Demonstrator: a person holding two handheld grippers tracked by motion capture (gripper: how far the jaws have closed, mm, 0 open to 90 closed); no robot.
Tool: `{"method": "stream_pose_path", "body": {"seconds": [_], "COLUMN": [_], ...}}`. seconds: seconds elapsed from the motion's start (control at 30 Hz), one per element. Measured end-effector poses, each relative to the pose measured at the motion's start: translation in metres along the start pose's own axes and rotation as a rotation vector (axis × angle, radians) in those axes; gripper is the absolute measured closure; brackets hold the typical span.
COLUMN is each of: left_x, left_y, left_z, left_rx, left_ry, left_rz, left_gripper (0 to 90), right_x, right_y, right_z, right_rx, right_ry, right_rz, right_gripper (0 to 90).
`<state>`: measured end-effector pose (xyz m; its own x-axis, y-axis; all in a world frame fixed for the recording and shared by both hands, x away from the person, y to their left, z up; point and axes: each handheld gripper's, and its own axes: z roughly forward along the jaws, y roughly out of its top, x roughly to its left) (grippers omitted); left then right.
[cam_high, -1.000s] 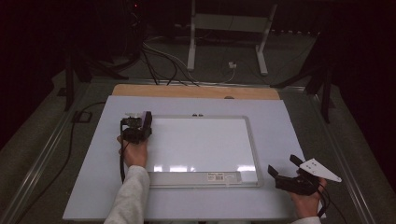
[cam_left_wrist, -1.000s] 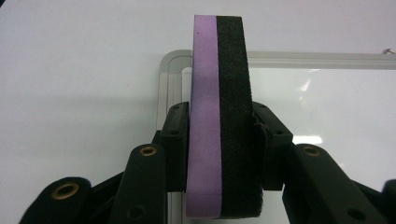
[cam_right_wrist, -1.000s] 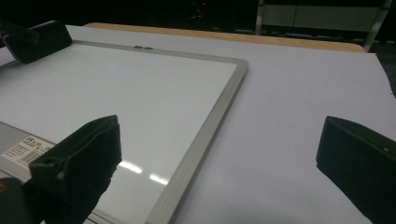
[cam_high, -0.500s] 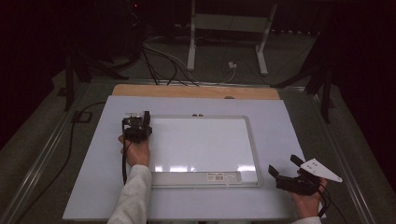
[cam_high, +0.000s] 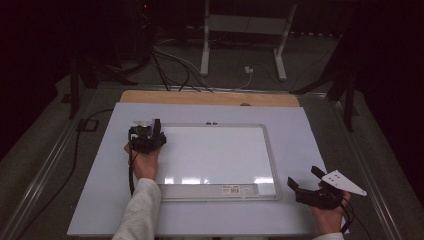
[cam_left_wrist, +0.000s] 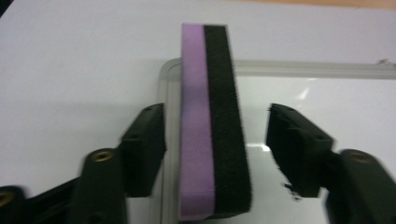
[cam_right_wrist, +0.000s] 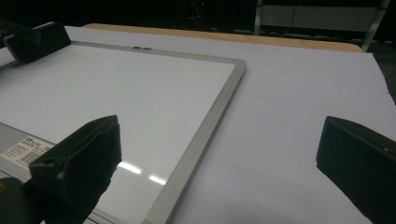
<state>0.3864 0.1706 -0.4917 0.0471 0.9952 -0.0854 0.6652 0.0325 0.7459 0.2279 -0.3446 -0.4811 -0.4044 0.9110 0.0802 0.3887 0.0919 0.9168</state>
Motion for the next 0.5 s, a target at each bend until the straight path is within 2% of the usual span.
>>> {"method": "stream_pose_path", "body": {"seconds": [0.17, 0.27, 0.5], "left_x": [0.004, 0.007, 0.018], "left_y": [0.001, 0.0, -0.011], "left_z": [-0.014, -0.027, -0.064], "left_rx": [-0.053, -0.088, -0.166], "left_ry": [-0.068, -0.109, -0.24], "left_rz": [0.015, 0.035, 0.139], "left_gripper": [19.0, 15.8, 2.9], "right_x": [0.0, 0.0, 0.002], "right_y": [0.0, 0.0, 0.0], "right_z": [0.0, 0.0, -0.001], "right_rx": [-0.001, -0.002, -0.006], "right_ry": [0.0, 0.001, 0.001], "right_rz": [-0.001, -0.002, -0.003], "right_gripper": [0.1, 0.1, 0.1]}}
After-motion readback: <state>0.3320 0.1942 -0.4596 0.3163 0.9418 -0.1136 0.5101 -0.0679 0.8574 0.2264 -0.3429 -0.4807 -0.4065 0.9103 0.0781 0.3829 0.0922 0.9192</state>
